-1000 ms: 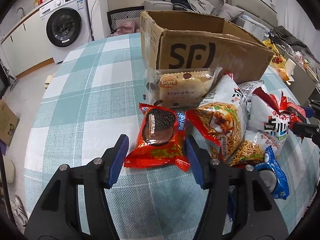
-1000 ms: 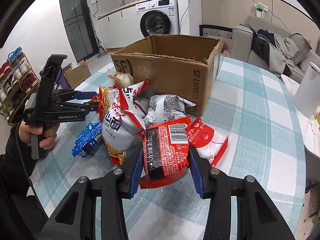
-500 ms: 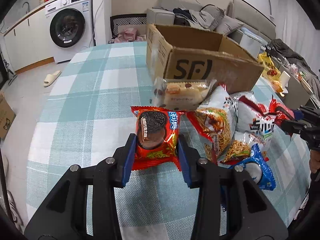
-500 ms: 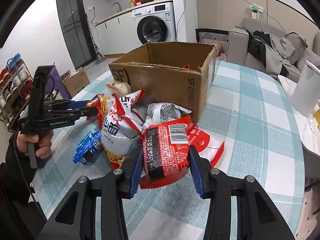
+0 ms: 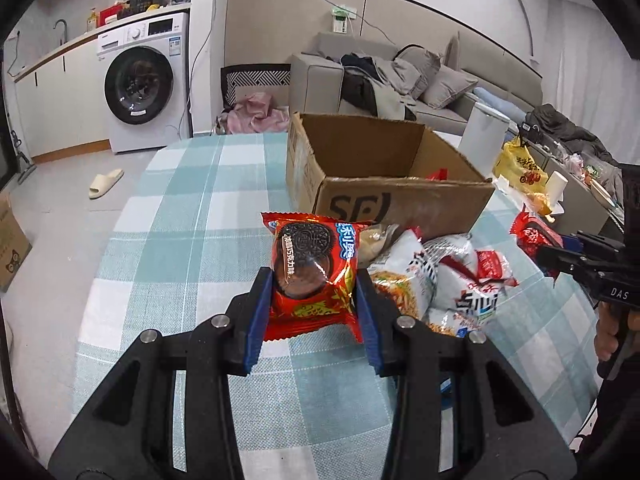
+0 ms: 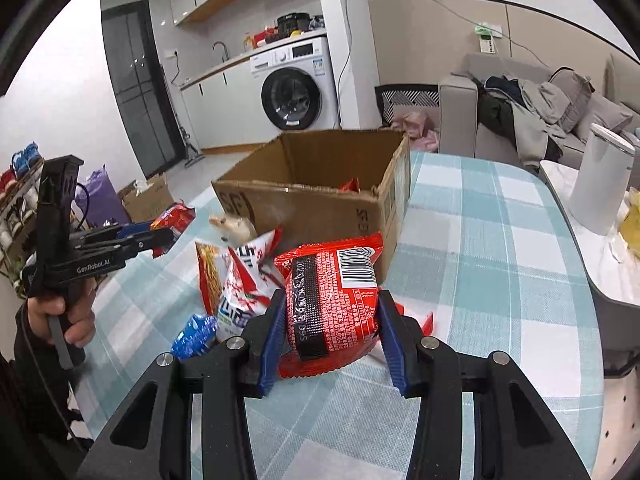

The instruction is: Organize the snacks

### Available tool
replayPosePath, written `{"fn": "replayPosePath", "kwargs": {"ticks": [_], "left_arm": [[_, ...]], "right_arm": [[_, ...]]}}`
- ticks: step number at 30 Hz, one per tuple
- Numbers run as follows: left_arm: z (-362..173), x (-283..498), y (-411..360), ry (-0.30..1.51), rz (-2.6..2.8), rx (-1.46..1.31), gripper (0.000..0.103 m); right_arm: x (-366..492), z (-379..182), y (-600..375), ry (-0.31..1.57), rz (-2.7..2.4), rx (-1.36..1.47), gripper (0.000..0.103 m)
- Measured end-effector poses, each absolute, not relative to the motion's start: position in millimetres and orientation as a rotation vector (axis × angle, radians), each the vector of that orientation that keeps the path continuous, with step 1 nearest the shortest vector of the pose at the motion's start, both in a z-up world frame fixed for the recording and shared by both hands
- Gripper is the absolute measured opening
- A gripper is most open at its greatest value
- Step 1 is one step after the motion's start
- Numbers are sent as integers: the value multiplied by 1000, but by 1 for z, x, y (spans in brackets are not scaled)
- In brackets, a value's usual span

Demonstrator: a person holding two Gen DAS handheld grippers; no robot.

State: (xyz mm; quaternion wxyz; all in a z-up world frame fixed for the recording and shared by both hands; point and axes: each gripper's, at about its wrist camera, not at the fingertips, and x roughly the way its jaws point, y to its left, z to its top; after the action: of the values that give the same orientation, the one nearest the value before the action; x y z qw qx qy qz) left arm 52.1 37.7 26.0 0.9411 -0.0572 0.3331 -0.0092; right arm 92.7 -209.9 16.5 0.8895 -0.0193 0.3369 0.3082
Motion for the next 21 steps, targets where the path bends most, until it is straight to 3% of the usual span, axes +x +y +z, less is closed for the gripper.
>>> {"fn": "replayPosePath", "kwargs": {"ticks": [21], "left_arm": [[64,65,16,599,-46,-127,37]], "right_arm": [[109,54,-178,634,610,-6,44]]}}
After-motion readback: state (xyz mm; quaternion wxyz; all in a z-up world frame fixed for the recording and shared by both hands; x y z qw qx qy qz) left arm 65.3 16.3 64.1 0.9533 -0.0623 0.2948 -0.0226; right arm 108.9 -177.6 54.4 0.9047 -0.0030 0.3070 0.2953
